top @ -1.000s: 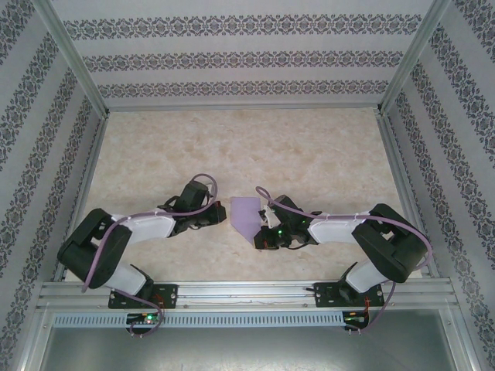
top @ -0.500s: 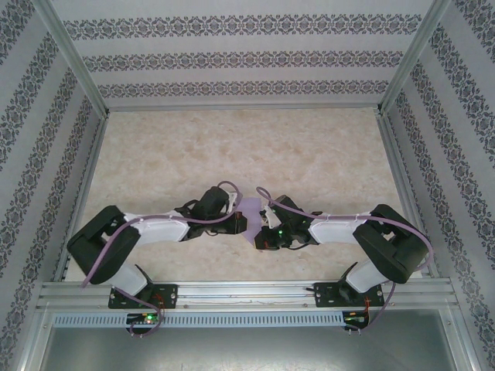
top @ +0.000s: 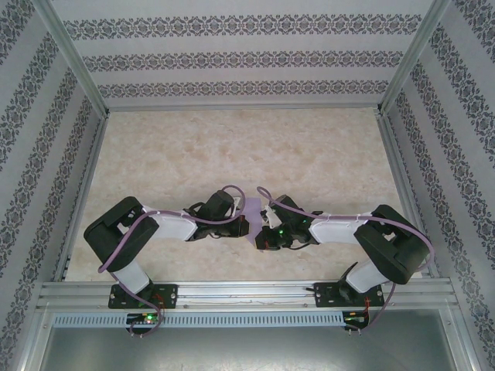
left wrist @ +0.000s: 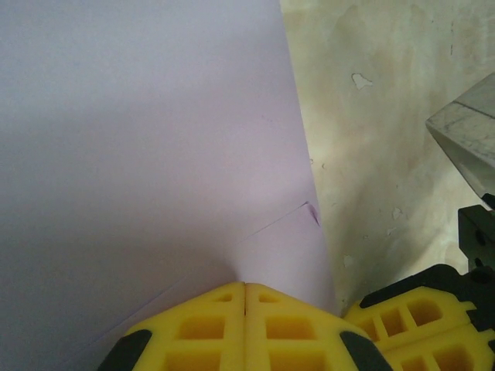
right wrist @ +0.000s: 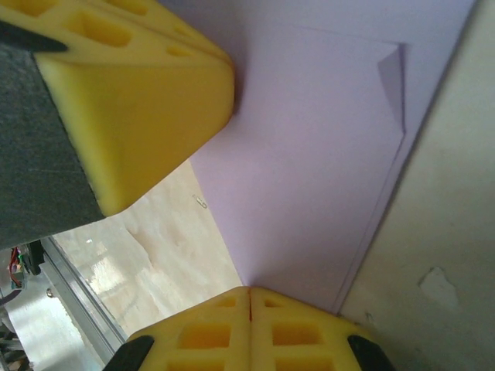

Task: Fold a paper plane with a square sheet of paper (fold left side to right side)

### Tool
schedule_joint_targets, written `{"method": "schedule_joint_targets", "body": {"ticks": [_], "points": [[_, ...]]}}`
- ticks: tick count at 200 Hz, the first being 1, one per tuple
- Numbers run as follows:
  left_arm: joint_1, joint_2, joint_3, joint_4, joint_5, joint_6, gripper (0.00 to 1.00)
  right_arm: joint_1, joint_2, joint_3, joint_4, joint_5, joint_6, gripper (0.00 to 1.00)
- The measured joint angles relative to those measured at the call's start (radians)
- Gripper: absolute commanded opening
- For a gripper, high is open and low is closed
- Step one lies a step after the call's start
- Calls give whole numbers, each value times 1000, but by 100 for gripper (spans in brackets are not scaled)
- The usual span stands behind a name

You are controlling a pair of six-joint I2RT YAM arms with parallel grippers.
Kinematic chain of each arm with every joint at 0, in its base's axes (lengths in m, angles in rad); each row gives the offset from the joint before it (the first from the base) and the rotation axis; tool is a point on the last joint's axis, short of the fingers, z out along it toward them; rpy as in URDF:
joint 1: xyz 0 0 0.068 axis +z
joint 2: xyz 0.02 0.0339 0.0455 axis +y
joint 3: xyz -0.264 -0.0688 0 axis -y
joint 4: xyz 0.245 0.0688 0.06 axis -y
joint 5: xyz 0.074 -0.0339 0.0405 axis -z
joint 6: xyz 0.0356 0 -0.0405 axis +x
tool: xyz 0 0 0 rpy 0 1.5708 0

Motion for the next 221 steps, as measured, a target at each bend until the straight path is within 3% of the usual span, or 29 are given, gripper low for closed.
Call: {"method": "schedule_joint_targets", "body": {"ticks": [81, 165, 221], "points": [[0, -1, -27, 57, -5, -18, 0, 0, -57, 43, -75, -1, 23, 0], [-6, -1, -30, 65, -16, -18, 0, 1, 72, 98, -38, 10, 27, 0], [-7, -1, -30, 64, -23, -18, 0, 2, 74, 79, -10, 11, 41, 0]]}}
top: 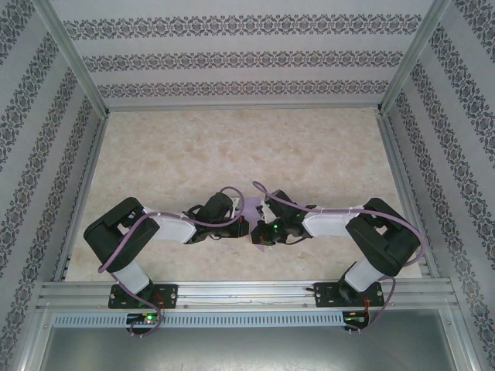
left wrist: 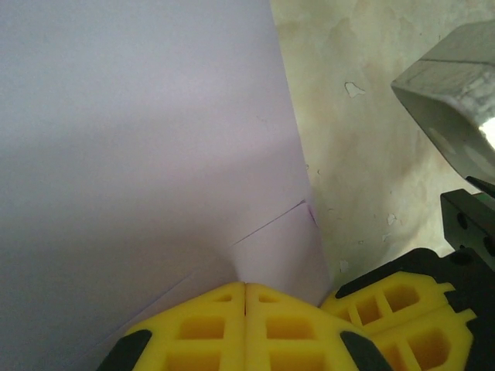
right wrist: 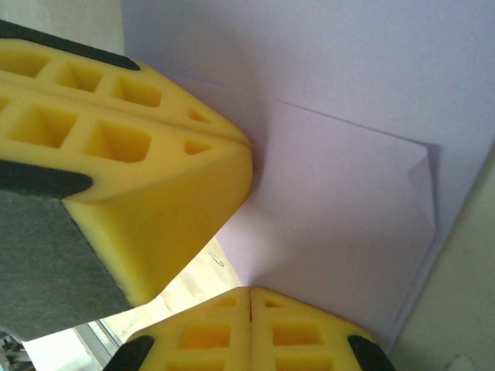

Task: Fold a paper plane with a square sheet of paper (fold left side to right side)

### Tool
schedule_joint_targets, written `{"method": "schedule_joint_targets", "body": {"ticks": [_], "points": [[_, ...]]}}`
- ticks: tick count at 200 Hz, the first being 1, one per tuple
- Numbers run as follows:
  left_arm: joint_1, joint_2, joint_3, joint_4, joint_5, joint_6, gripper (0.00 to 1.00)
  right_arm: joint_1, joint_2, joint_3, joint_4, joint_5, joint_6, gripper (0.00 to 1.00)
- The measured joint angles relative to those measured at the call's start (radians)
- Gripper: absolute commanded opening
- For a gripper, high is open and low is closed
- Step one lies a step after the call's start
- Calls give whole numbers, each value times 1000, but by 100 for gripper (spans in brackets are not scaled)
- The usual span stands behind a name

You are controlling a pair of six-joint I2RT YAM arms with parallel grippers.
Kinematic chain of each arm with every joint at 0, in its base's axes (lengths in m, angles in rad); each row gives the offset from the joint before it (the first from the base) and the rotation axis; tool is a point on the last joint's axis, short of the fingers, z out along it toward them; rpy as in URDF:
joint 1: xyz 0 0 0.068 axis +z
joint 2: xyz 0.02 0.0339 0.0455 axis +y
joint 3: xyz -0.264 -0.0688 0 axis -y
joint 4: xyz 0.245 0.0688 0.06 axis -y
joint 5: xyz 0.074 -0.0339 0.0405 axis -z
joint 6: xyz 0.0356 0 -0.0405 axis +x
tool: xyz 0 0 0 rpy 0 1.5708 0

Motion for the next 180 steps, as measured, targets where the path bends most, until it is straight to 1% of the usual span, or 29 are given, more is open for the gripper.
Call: {"method": "schedule_joint_targets", "body": {"ticks": [41, 70, 96, 122, 144, 162, 180], "points": [[-1, -1, 0, 0, -9, 0, 0, 1, -77, -96, 50, 0, 27, 0], [-5, -1, 1, 0, -15, -1, 0, 1, -142, -153, 51, 0, 39, 0], [-5, -1, 1, 0, -16, -12, 0, 0, -211, -201, 18, 0, 46, 0], [-7, 11, 1, 27, -15, -42, 0, -18, -285, -227, -63, 0, 45, 0], [-11, 31, 1, 70, -15, -71, 0, -52, -373, -231, -137, 5, 30, 14], [-13, 47, 3, 106, -11, -93, 0, -102, -461, -230, -175, 19, -3, 29], [-14, 50, 6, 115, -12, -104, 4, -148, -521, -220, -204, 42, -34, 38]]}}
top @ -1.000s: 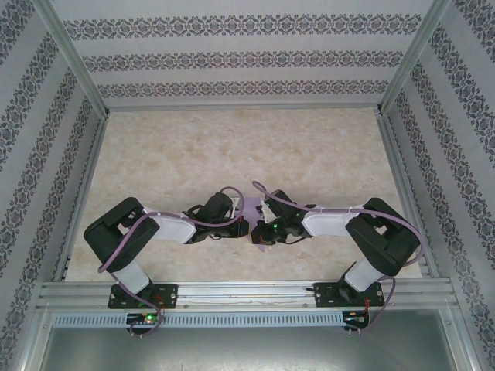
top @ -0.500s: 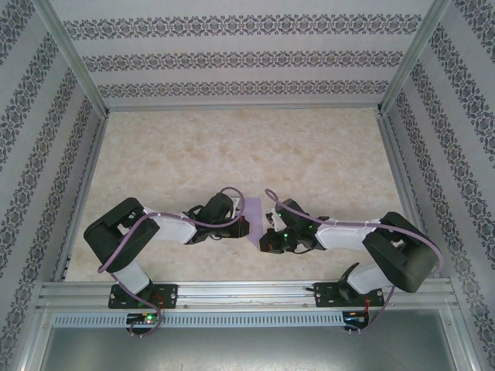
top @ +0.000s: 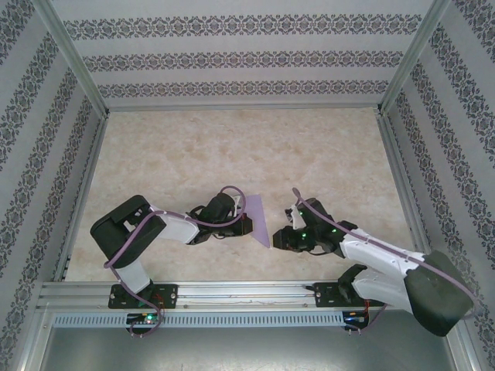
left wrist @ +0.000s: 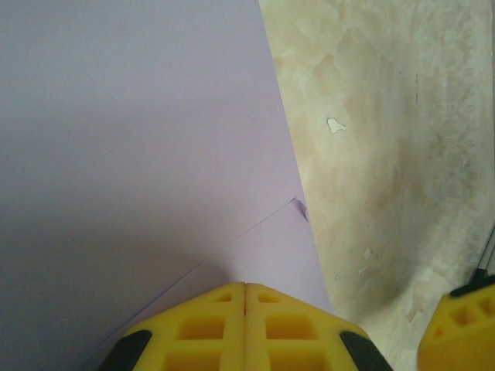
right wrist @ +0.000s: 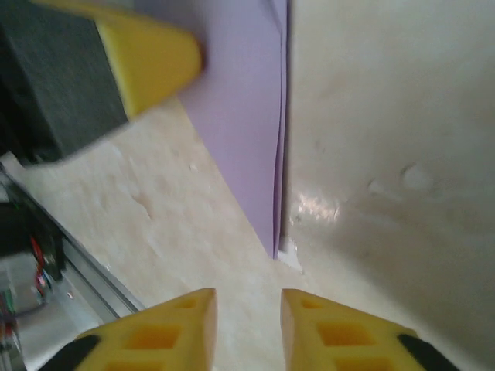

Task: Fold a paper plane with a square sheet of paper (fold left side to right side)

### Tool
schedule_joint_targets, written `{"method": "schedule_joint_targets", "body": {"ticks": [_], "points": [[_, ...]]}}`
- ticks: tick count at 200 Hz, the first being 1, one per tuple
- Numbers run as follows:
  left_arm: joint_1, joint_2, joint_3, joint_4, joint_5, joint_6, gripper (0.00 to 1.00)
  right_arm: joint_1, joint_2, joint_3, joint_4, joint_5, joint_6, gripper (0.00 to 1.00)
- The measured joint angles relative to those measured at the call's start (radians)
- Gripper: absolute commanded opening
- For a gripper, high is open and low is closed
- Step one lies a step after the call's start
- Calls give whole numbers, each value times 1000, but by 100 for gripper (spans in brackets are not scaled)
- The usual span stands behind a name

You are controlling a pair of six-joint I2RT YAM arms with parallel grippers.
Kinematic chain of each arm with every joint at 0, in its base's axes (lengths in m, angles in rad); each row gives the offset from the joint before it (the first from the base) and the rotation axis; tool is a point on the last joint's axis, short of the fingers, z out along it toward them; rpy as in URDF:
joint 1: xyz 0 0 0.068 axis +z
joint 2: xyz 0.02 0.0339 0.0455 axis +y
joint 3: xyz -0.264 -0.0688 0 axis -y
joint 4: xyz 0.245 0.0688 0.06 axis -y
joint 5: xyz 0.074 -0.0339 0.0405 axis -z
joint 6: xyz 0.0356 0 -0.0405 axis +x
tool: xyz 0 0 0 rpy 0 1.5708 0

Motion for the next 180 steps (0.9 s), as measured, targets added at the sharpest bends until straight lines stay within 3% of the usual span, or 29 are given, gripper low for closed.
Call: {"method": "schedule_joint_targets", "body": {"ticks": [31, 59, 126, 180], "points": [[-12, -6, 60, -104, -26, 27, 15, -64, -31, 27, -21, 27, -87, 47], [-10, -79, 101, -211, -63, 70, 24, -90, -8, 62, -36, 50, -174, 47], [36, -348, 59, -360, -192, 113, 42, -61, 232, 222, -41, 61, -338, 49], [69, -529, -70, -420, -299, 93, 47, -29, 414, 312, -2, 61, -398, 47]]}}
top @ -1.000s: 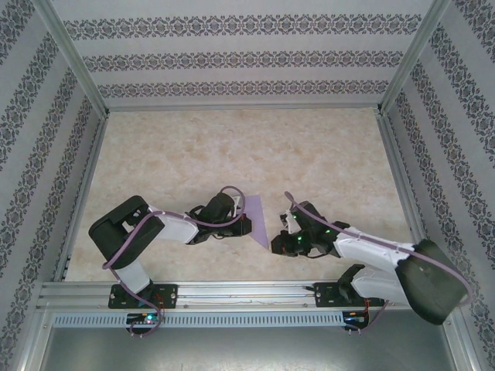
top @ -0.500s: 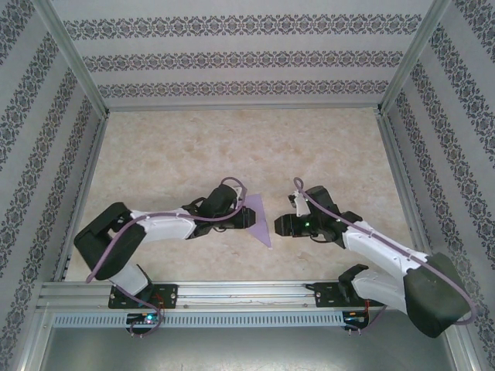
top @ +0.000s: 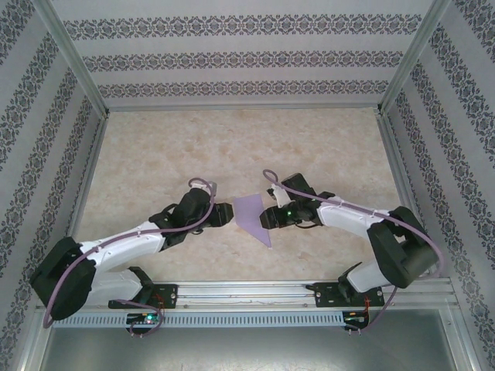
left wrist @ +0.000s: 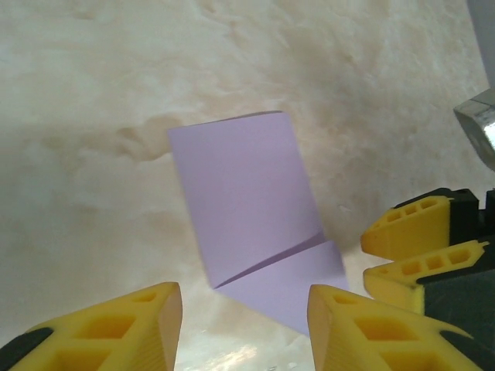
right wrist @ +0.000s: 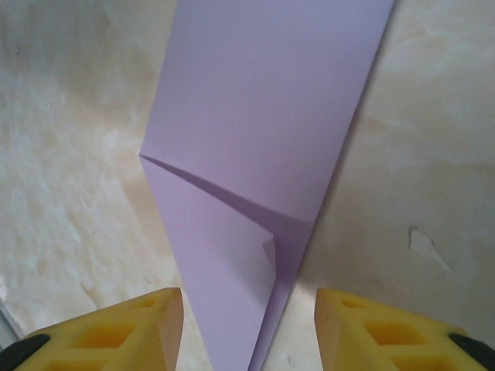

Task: Fold a paper plane with a square sheet of paper (fold left side to right side)

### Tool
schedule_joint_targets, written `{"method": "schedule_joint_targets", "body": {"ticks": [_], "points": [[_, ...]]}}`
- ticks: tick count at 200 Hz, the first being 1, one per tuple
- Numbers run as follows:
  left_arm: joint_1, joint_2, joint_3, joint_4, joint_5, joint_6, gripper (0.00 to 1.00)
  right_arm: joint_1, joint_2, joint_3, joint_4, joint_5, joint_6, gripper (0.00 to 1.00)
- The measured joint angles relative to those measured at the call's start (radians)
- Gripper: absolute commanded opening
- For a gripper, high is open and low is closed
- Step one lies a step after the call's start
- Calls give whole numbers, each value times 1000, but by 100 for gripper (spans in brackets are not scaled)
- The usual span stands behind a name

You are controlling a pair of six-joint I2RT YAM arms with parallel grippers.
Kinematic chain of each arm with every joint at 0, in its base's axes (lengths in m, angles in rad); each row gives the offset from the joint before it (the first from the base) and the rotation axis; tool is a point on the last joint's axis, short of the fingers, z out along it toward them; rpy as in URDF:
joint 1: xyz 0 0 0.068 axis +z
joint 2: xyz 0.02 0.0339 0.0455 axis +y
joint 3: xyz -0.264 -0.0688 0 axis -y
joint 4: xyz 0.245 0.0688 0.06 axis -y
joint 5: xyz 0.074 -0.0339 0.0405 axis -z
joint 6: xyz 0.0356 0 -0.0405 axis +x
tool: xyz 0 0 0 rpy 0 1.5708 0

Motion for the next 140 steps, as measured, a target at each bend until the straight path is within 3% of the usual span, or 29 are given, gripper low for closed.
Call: {"method": "schedule_joint_targets", "body": {"ticks": [104, 140], "points": [[13, -28, -29, -40, -35, -15, 48, 15, 111, 55, 15, 28, -13, 31], [13, -31, -29, -49, -37, -15, 50, 15, 111, 64, 14, 45, -14, 18]]}}
